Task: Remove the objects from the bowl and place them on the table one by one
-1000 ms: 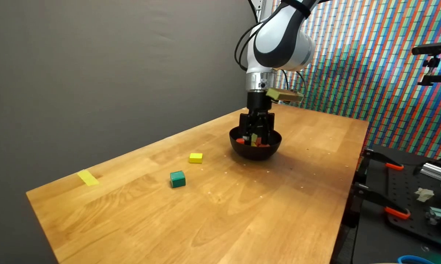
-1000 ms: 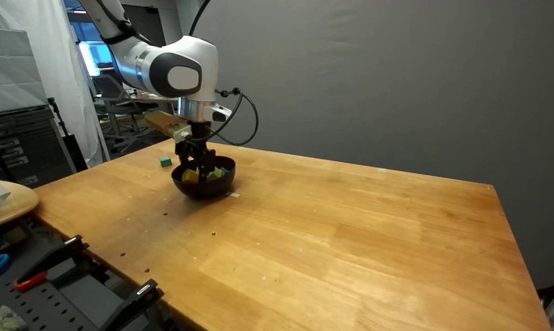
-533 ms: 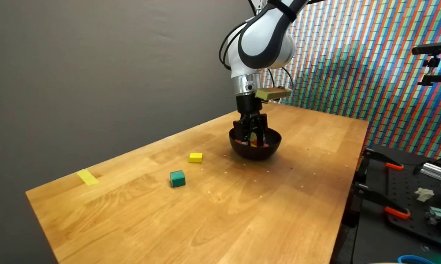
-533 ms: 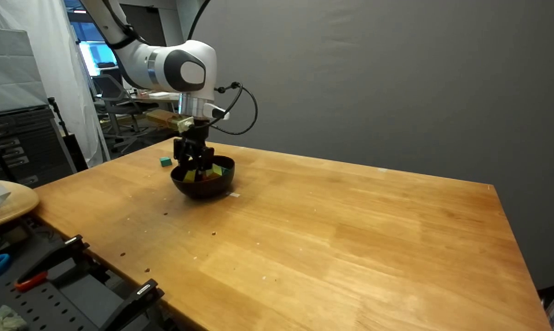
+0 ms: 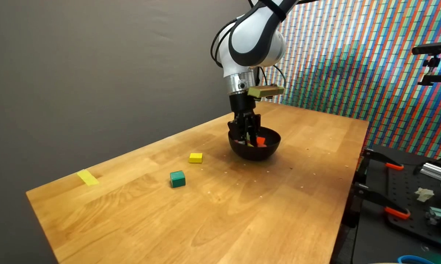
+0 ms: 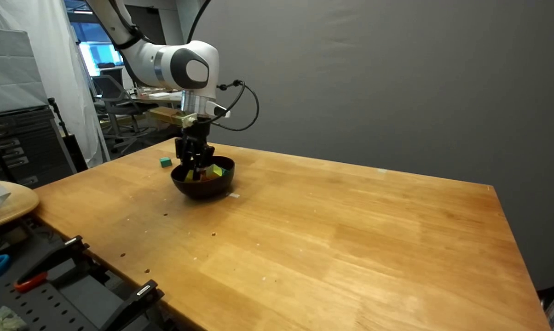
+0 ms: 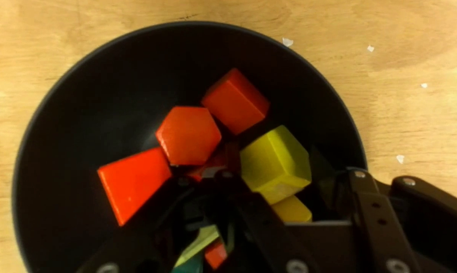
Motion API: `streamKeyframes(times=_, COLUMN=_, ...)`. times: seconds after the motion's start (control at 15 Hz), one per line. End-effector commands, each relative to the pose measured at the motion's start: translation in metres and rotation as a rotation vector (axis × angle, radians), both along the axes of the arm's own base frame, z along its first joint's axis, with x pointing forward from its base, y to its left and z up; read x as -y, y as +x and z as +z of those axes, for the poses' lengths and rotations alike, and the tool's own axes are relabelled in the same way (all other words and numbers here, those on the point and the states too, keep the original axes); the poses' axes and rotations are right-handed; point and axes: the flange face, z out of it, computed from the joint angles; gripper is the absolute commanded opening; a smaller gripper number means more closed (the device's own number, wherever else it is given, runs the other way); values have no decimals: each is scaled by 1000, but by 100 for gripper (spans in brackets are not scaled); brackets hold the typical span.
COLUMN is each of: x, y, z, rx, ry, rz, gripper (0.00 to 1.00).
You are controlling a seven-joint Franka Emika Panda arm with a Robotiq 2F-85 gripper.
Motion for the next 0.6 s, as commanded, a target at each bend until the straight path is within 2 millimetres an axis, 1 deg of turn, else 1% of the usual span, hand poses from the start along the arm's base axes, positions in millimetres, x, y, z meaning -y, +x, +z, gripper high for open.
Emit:
streamKeyframes(times=0.0, x=6, y=1, z=19, rx=41, ry=4, rz=1, gripper=24)
streamKeyframes(times=0.07, x=12, y=-3, z=30, rx=60, ry=-4, rz=-10, gripper=22)
streamKeyframes(times=0.2, x=24, y=-10, z=49, rx=105, ry=-18, rz=-52, gripper=12)
streamKeyframes(times=0.27, x=31, y=-14, z=57, rx=130, ry=-24, rz=-77, gripper=15)
streamKeyframes(times=0.4, x=45, y=-24, z=68, rx=162, ry=-24, rz=-126, gripper=15)
streamKeyframes(times=0.53, x=58, y=-30, z=71, rx=174, ry=-34, rz=-164, gripper=15)
